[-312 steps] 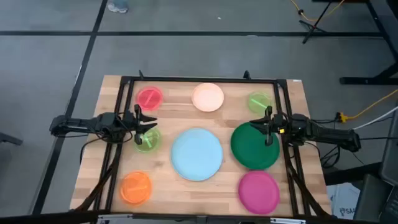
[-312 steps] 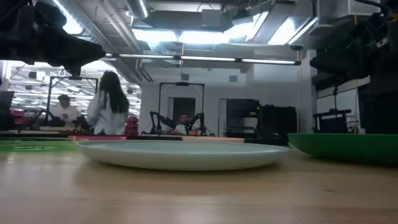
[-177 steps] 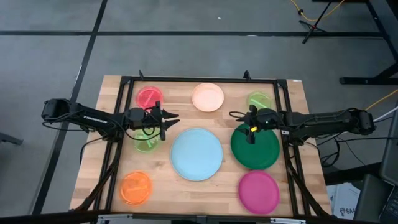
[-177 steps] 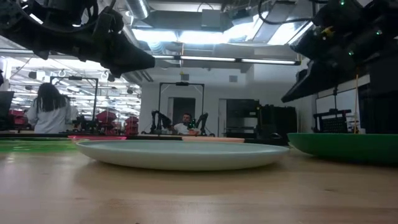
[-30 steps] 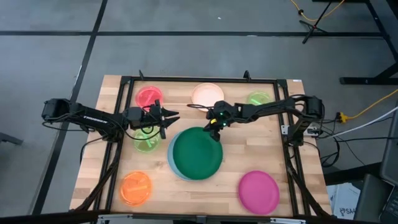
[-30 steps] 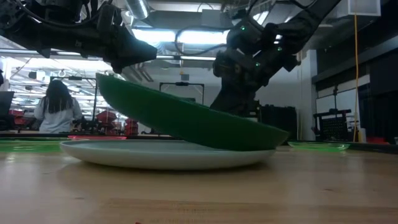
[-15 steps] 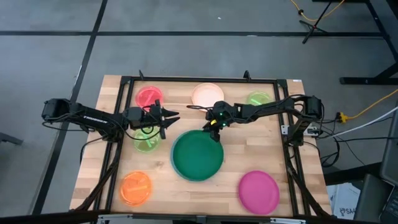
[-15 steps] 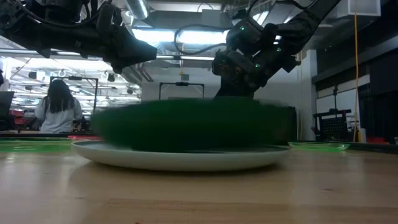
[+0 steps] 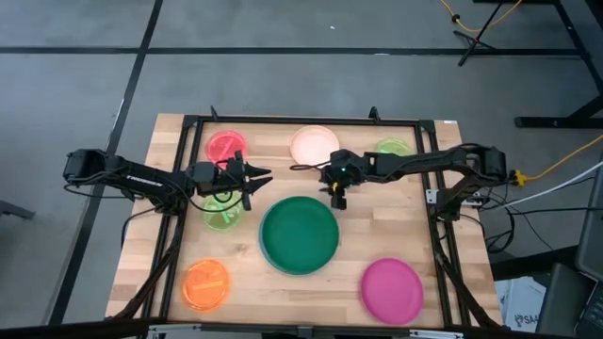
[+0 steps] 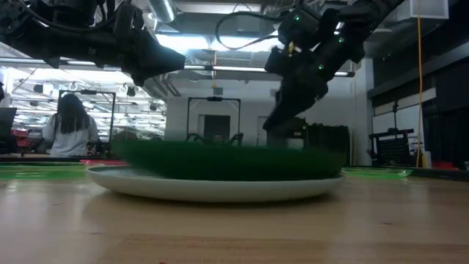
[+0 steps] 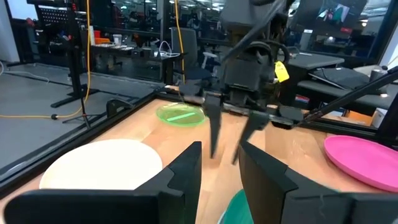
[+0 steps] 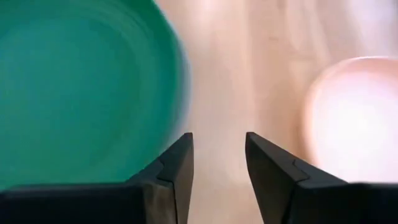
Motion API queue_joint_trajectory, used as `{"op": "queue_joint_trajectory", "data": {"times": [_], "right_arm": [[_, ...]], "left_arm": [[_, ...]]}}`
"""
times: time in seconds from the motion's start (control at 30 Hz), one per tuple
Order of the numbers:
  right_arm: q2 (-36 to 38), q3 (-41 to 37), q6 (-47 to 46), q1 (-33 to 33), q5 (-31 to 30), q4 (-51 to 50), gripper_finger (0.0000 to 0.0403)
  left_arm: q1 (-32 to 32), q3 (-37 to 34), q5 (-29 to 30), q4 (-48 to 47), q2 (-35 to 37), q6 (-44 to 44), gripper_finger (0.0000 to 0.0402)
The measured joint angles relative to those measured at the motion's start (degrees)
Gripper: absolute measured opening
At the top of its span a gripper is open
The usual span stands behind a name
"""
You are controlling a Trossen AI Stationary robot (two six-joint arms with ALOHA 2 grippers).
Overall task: Stack plastic plates
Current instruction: Stack the pink plate on top of the green plate
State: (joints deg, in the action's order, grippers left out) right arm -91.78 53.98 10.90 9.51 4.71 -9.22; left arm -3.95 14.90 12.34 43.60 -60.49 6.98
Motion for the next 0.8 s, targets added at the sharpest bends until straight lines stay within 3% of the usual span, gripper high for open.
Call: {"op": "queue_joint_trajectory", "data": {"times": [0.23,0.37,0.53,0.8], "right_arm": [[-1.2,-0.9,11.4,0.0,-16.2,-1.2,0.0136],[-3.0,-1.2,10.7,-0.1,-20.8,-2.6,0.0136],[-1.1,-1.2,5.8,-1.8,-17.2,-9.9,0.0136],[10.4,-1.2,-6.2,-11.6,-9.4,-24.9,0.0136]], "left_arm": [[0.0,0.0,-0.9,-0.7,0.0,0.4,0.0101],[0.0,0.0,-1.1,-0.2,0.0,0.4,0.0101],[0.0,0.0,-1.1,-0.2,0.0,0.4,0.0101],[0.0,0.0,-1.1,-0.2,0.0,1.9,0.0101]]}}
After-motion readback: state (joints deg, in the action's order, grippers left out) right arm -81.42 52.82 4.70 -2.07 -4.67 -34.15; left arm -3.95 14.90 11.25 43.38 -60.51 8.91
